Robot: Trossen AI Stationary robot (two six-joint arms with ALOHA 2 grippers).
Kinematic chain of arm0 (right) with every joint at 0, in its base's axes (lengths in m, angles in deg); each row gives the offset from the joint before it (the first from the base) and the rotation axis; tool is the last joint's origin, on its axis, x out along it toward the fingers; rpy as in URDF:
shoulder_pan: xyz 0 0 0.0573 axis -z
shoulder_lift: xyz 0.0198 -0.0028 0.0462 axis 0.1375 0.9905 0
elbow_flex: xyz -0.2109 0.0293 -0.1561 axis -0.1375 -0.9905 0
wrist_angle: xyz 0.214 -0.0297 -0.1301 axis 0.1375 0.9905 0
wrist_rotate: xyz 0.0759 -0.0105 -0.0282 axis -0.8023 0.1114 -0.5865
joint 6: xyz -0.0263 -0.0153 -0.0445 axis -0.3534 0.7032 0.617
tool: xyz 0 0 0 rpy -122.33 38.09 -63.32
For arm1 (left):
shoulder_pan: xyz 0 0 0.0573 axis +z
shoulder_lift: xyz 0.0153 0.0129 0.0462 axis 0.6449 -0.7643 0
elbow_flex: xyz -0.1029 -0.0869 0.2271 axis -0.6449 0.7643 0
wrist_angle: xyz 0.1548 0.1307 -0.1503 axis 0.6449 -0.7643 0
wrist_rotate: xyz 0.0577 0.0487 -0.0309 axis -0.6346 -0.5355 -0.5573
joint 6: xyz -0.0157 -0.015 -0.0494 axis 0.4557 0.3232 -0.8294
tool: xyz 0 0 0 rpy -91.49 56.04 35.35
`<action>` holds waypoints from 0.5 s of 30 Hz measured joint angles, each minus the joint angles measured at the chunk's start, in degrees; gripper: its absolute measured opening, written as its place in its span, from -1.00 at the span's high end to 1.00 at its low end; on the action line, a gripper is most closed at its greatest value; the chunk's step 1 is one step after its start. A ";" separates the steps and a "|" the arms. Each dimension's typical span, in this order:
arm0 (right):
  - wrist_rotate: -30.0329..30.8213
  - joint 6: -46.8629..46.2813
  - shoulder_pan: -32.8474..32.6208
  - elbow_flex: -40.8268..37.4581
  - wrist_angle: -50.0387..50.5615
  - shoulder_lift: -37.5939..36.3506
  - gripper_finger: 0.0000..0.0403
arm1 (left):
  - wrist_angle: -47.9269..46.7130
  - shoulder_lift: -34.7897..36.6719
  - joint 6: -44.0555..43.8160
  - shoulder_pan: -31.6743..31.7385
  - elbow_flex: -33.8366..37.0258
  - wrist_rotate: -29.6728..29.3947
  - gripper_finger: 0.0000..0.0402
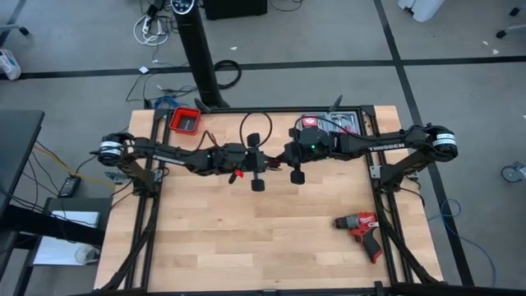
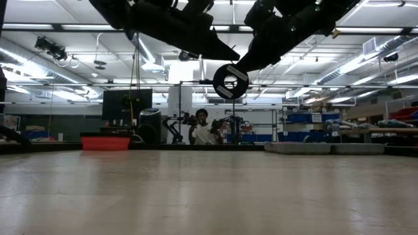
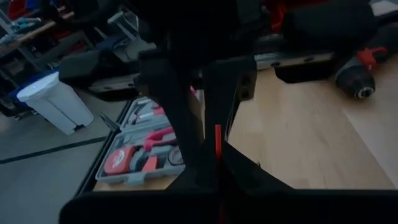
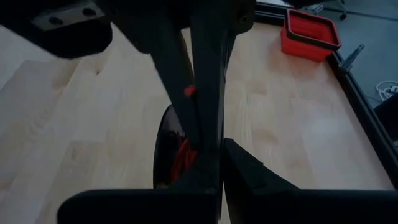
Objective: Coil cords
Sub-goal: Coil the red wire onto the black spool
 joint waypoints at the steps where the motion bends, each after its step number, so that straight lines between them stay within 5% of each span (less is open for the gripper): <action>1: -0.02 0.25 0.00 0.00 0.15 0.00 1.00 | -0.74 0.23 0.00 0.00 0.00 -0.20 0.99; 15: 0.48 1.46 0.57 0.07 0.26 -0.04 1.00 | -13.25 4.95 -0.17 -0.91 0.02 -0.71 1.00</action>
